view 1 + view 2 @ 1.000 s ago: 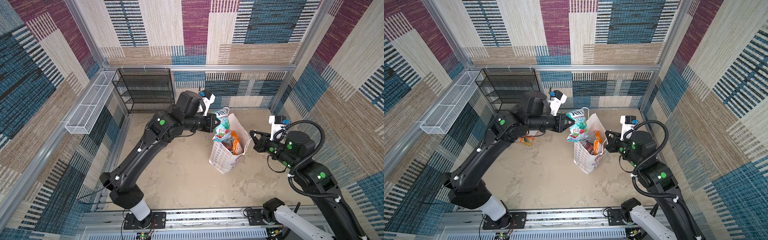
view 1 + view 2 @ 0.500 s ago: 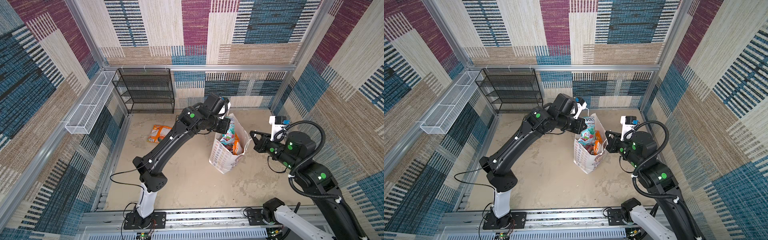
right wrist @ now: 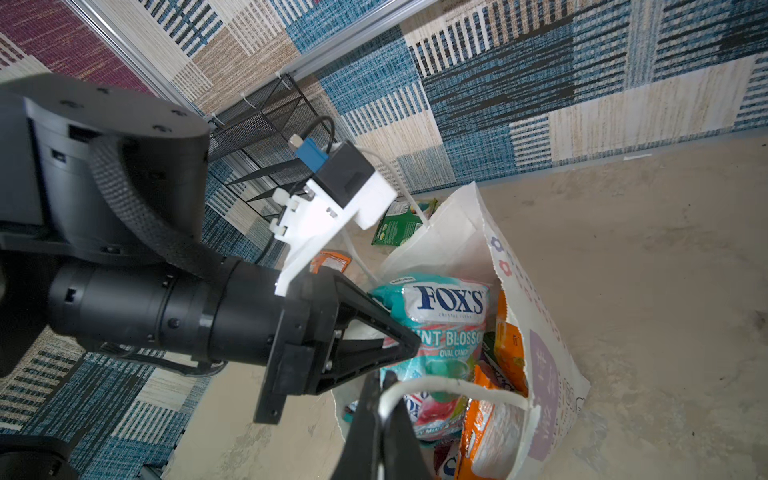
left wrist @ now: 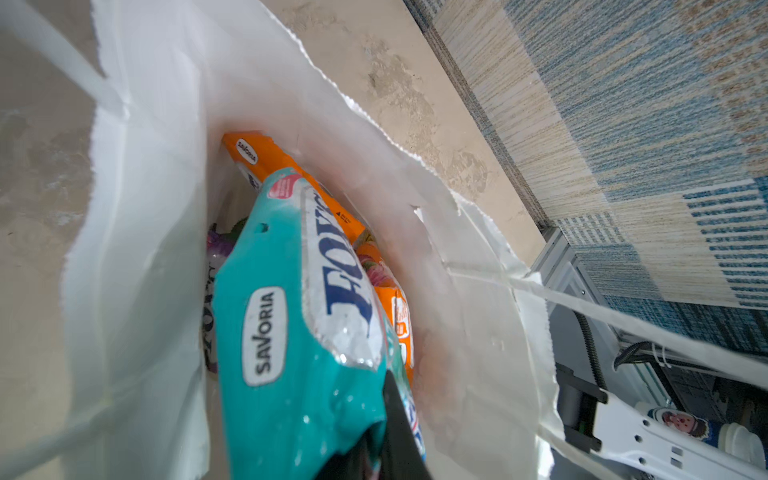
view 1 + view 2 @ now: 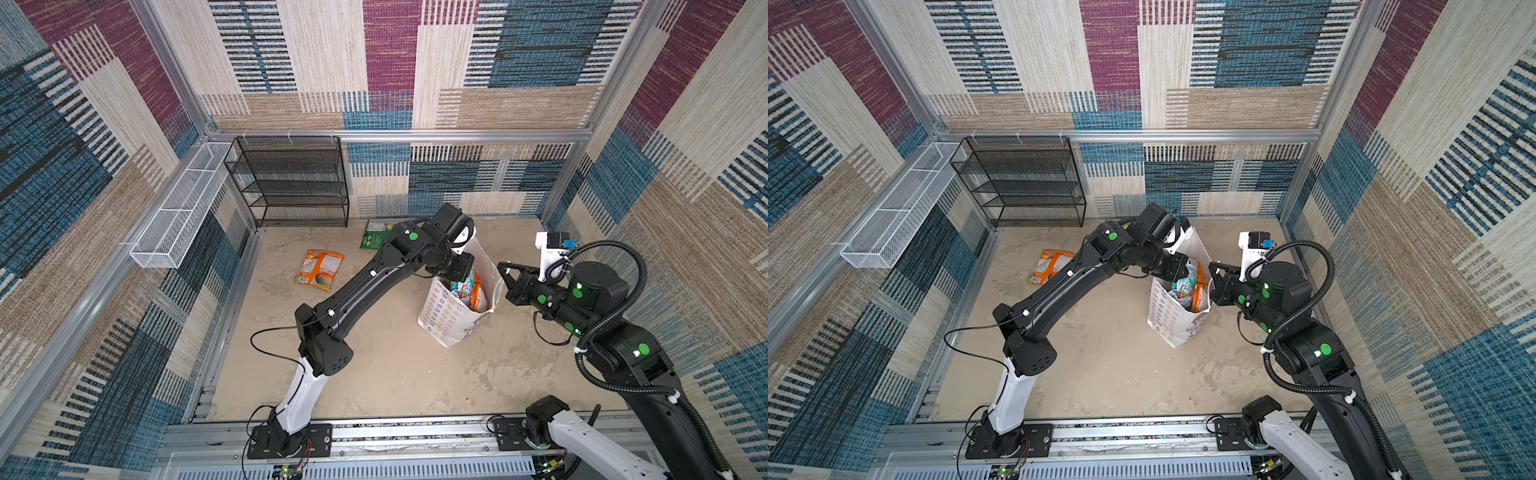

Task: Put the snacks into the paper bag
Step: 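Lower the teal packet down into the bag with the left gripper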

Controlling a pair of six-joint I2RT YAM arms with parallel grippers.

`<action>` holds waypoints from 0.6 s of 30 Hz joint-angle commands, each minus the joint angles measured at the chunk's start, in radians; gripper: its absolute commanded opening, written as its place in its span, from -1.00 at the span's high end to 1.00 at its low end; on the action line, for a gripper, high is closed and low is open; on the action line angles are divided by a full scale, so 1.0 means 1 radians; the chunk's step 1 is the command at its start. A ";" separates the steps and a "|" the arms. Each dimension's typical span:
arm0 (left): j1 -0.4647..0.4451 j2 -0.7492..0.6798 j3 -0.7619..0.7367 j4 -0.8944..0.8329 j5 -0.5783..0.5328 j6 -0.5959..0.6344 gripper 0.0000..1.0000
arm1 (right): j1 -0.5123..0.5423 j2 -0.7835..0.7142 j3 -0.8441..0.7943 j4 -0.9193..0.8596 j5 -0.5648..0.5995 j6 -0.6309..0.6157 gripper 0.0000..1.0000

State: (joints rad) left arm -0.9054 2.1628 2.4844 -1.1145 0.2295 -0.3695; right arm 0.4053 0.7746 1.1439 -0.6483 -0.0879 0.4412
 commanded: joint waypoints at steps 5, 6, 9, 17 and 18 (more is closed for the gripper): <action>-0.004 0.074 0.052 0.014 0.045 -0.026 1.00 | 0.001 -0.009 -0.009 0.063 -0.027 0.021 1.00; -0.003 0.086 0.061 0.014 0.048 -0.029 1.00 | 0.000 -0.012 -0.012 0.064 -0.029 0.022 1.00; -0.003 0.120 0.088 0.014 0.039 -0.032 1.00 | 0.000 -0.011 -0.016 0.067 -0.044 0.028 1.00; 0.011 0.187 0.112 0.012 -0.009 -0.042 0.92 | 0.000 -0.002 0.003 0.067 -0.049 0.034 1.00; 0.017 0.196 0.113 0.012 -0.004 -0.045 0.88 | 0.001 -0.001 0.006 0.066 -0.049 0.035 1.00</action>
State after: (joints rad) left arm -0.8970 2.3405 2.5889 -1.1110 0.2333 -0.3943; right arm 0.4046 0.7719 1.1351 -0.6418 -0.1234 0.4686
